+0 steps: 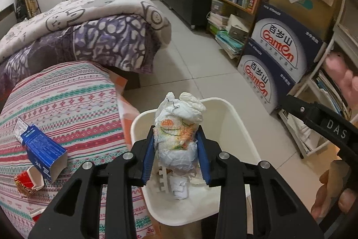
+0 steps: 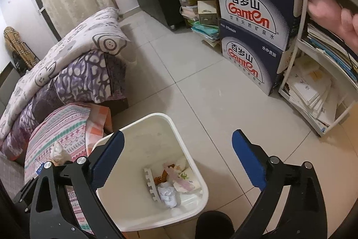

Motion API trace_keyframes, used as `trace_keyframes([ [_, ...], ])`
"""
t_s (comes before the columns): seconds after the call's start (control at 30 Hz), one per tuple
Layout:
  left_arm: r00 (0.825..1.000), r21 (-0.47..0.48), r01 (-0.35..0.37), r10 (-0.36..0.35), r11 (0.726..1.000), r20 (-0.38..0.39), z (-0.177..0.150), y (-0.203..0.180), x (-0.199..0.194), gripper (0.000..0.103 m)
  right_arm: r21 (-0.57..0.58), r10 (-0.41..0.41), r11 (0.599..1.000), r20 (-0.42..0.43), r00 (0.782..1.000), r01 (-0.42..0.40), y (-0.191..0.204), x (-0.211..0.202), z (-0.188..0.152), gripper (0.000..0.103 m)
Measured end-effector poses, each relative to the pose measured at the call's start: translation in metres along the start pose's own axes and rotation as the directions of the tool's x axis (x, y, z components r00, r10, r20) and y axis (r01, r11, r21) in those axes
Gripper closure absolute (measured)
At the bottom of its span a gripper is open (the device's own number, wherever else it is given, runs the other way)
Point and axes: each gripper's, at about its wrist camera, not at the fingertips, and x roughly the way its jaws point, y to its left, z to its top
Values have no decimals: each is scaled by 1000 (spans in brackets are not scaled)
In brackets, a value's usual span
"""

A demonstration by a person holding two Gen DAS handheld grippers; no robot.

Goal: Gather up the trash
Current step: 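Carry the tissue and pink strip over the bin and open both tools, then grasp the red snack cup with the left tool while the right tool grasps the red snack bag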

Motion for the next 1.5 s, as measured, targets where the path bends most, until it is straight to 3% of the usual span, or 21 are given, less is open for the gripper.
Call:
trace_keyframes([
  [0.13,1000,4,10,-10,1000,12,0,-3,-2,45,-4,-7,1000,9,1000,7,2,-2,-1,9],
  [0.37,1000,1,-11,11,1000,25,-1,2,-10,44,-36,-23,999,36,999,24,13,-8,-2,7],
  [0.83,984,-10,-178,178,984,3,-27,42,-28,31,-141,-4,990,28,1000,8,56,-11,-14,7],
  [0.93,973,-33,-231,231,972,-7,-36,57,-35,22,-162,9,987,5,1000,-8,70,-8,-19,7],
  [1.07,953,-64,-302,299,951,-42,-52,81,-41,19,-203,24,979,-27,999,-29,91,-4,-28,7],
  [1.27,900,-107,-430,417,896,-123,-80,121,-47,18,-254,45,966,-60,997,-59,122,-1,-41,7],
  [1.37,879,-157,-464,430,872,-206,-99,144,-48,18,-277,56,958,-73,996,-74,137,1,-46,7],
  [1.5,867,-197,-466,401,862,-296,-119,167,-41,18,-296,75,950,-96,993,-101,156,3,-53,7],
])
